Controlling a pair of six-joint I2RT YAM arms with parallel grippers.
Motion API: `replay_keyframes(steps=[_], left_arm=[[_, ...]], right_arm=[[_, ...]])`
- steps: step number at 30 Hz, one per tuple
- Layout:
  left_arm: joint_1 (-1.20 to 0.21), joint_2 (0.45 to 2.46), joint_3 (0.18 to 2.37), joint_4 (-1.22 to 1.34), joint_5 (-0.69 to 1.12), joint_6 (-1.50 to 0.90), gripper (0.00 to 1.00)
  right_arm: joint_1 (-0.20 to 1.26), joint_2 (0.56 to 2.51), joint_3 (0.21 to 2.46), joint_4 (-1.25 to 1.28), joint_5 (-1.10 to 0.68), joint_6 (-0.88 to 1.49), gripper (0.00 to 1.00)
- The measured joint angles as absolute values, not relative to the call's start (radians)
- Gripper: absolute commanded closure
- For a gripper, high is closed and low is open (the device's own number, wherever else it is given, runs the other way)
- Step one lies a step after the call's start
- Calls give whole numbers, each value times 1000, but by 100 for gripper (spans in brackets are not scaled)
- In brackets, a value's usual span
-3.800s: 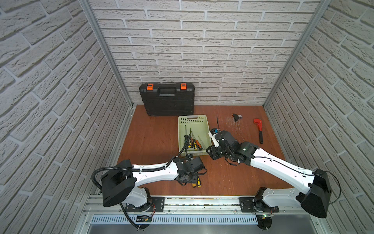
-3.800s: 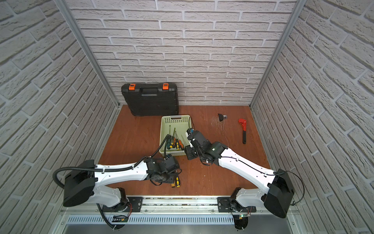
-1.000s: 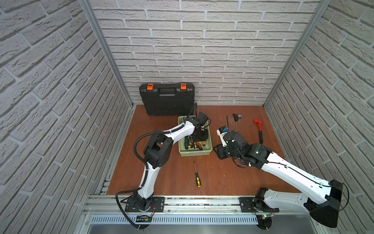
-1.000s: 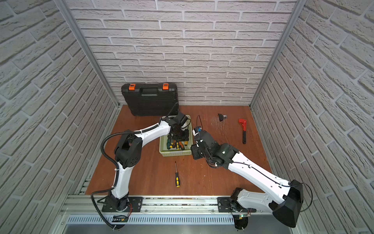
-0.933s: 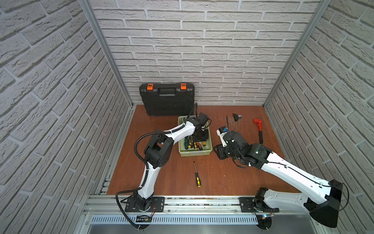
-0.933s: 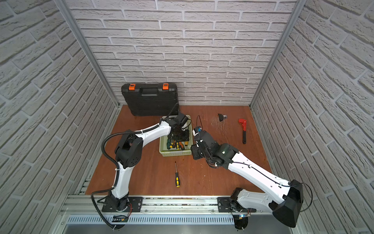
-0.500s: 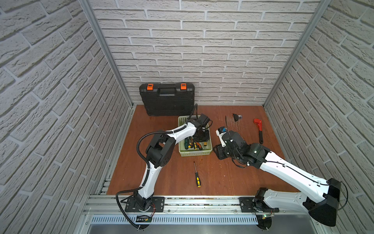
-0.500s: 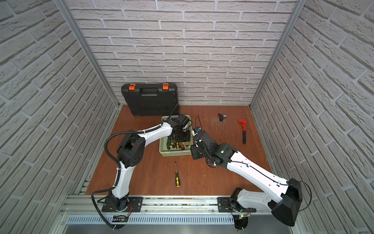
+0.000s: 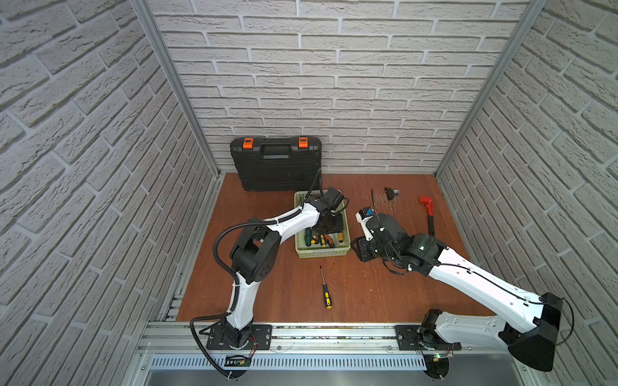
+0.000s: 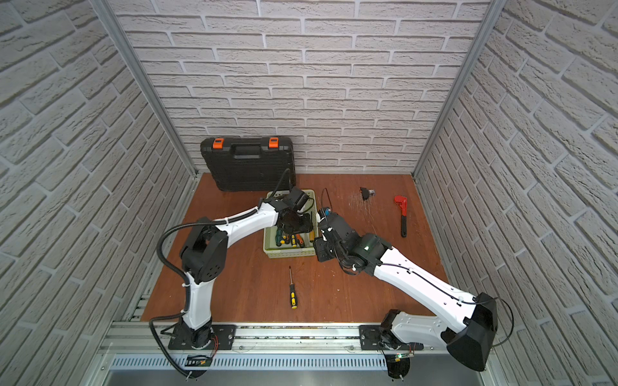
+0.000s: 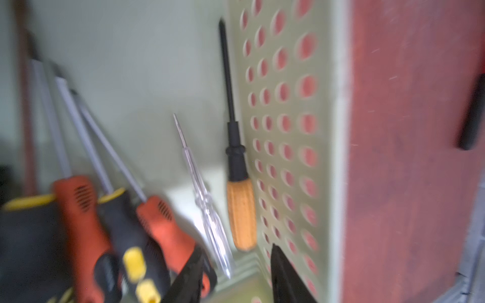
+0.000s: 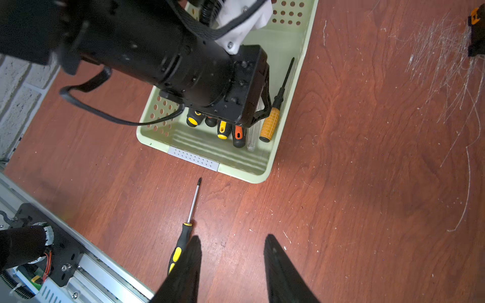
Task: Put the screwdriver in the bin
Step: Place the screwdriver in the bin, then pick up the screwdriver from the bottom-center of the table.
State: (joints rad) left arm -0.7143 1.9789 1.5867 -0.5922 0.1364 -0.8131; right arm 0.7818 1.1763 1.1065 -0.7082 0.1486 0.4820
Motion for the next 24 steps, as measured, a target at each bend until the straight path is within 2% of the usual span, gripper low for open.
replay_keyframes(steps=[7, 10, 17, 24], left_arm=[[-693, 1710, 1488, -583, 141, -780, 54], [-687, 1615, 1386, -596, 120, -765, 53], [-685, 1334, 1087, -636, 28, -768, 49], [-685, 1149, 955, -646, -76, -810, 47]], right_arm=[[786, 1188, 1117, -712, 157, 490, 57], [803, 1221, 1111, -724, 162, 503, 52], [955, 1303, 1061, -714, 164, 587, 48], [1096, 1497, 1038, -674, 117, 707, 43]])
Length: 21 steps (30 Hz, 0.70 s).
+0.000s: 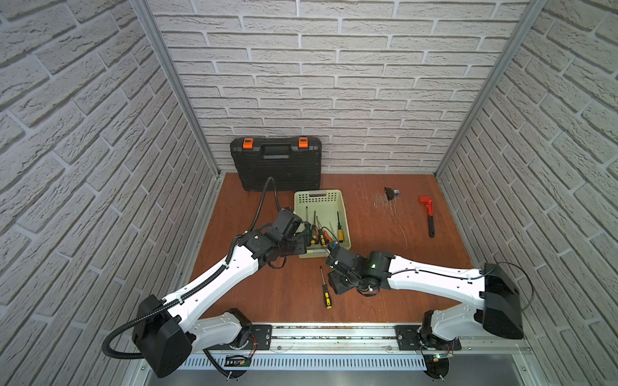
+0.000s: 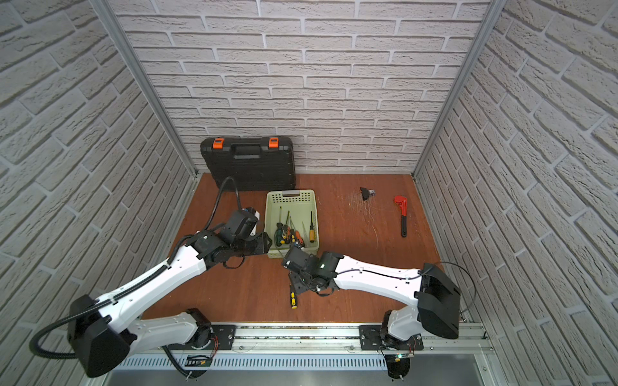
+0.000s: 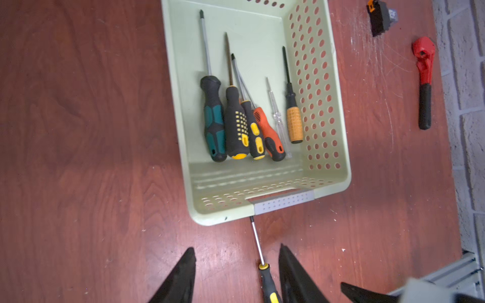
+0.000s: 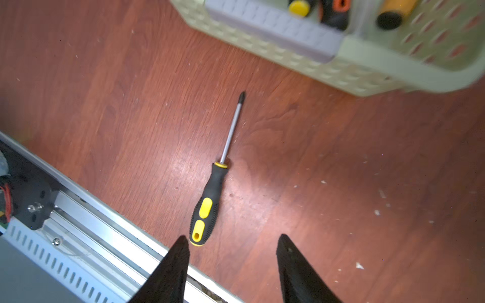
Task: Put the screwdriver in the bin
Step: Pick up the screwdriver from the bottom-center of the table.
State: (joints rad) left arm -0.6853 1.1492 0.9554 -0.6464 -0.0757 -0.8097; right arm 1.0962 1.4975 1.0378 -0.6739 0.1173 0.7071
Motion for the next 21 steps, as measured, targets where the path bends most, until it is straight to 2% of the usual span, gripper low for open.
replay_keyframes(steps=[7, 15, 21], left_arm=[[-665, 1056, 889, -665, -147, -836, 46], [-640, 1050, 881, -670, -164, -846, 46], [-635, 1049, 873, -672, -169, -852, 46]], right_arm=[[1133, 1681, 1082, -663, 58, 756, 42], [1132, 1752, 1115, -646, 31, 765, 44], [1132, 1768, 1114, -646, 20, 773, 50]])
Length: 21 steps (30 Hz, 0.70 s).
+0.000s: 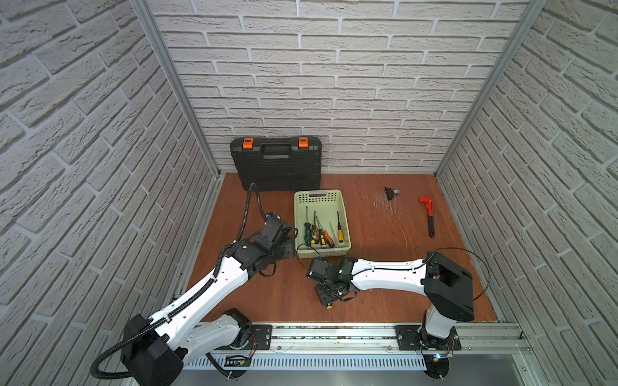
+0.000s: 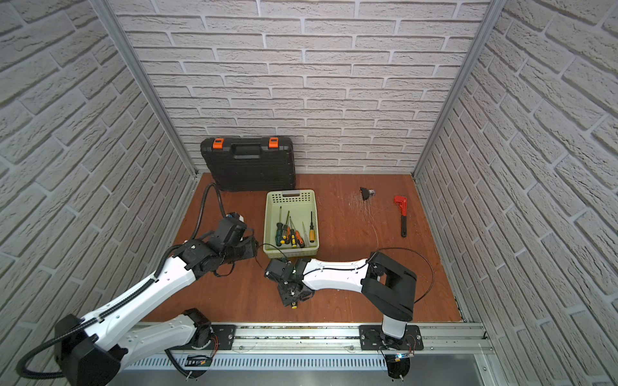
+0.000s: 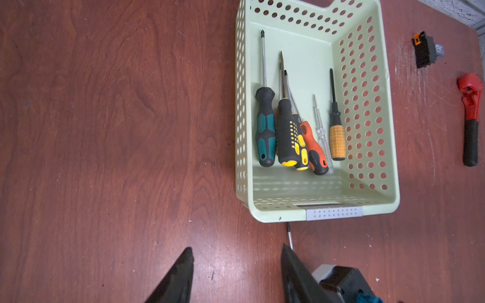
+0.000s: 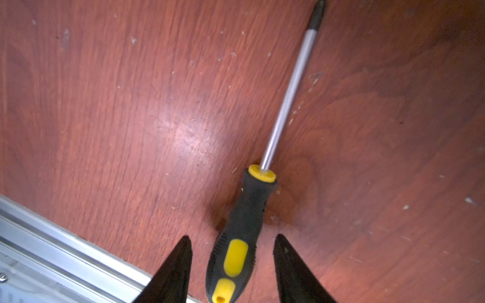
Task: Put the screwdriver in the bin
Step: Pick up the screwdriver from the bottom-center of the table.
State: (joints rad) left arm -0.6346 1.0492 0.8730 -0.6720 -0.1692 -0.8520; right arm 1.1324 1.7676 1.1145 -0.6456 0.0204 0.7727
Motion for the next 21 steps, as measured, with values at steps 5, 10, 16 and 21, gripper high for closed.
replay_keyframes(steps=[5, 10, 16, 21], left_arm=[[-632, 1039, 873, -681, -176, -858, 46], [-620, 1019, 873, -692, -179, -862, 45], [-606, 1010, 873, -708, -183, -866, 45], [-596, 1010, 876, -714, -183, -865, 45]], right_arm=[[1132, 1778, 1114, -638, 6, 773, 56], [1132, 1804, 1108, -617, -9, 773, 60], [1132, 1807, 1106, -605, -17, 770, 77], [1132, 1800, 1100, -598, -16, 762, 92]])
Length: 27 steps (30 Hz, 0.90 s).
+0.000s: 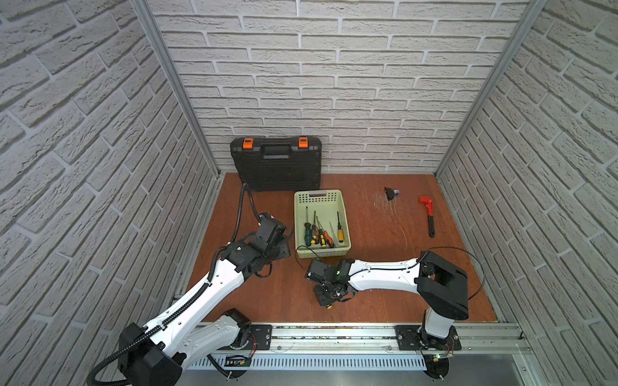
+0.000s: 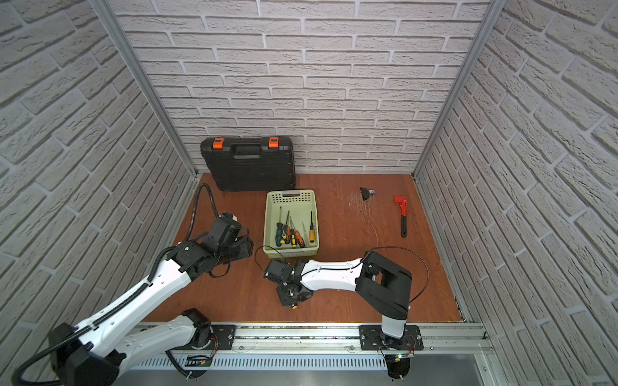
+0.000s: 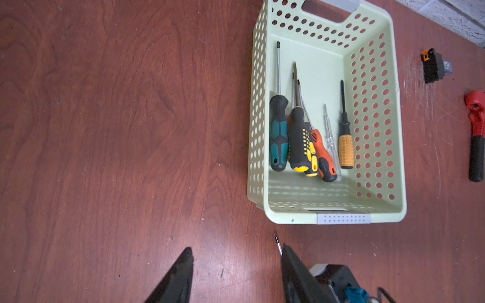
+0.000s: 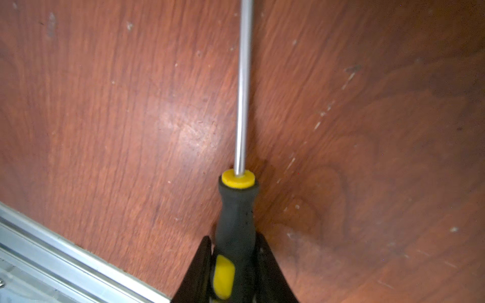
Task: Put the screwdriver in the bin
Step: Pick up the screwdriver from the bottom-center of the table, then place the screwdriver into the bin.
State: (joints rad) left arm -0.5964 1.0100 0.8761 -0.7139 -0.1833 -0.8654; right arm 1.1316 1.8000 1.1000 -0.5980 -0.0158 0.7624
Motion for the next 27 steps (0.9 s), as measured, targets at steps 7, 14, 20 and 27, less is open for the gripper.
replay_keyframes(steps=[7, 14, 20, 27], left_arm=[[-567, 1007, 907, -733, -199, -861, 45], [-497, 971, 907, -731, -206, -869, 45], [-480, 960, 929, -743, -224, -868, 45], [-463, 939, 949, -759, -240, -866, 45]], right_arm=[[1133, 1672, 1053, -672, -53, 674, 94], [1134, 1501, 1061, -811, -76, 508, 94], [1095, 1473, 1191, -826, -111, 496, 94], [951, 1512, 1358, -772, -147, 490, 94]])
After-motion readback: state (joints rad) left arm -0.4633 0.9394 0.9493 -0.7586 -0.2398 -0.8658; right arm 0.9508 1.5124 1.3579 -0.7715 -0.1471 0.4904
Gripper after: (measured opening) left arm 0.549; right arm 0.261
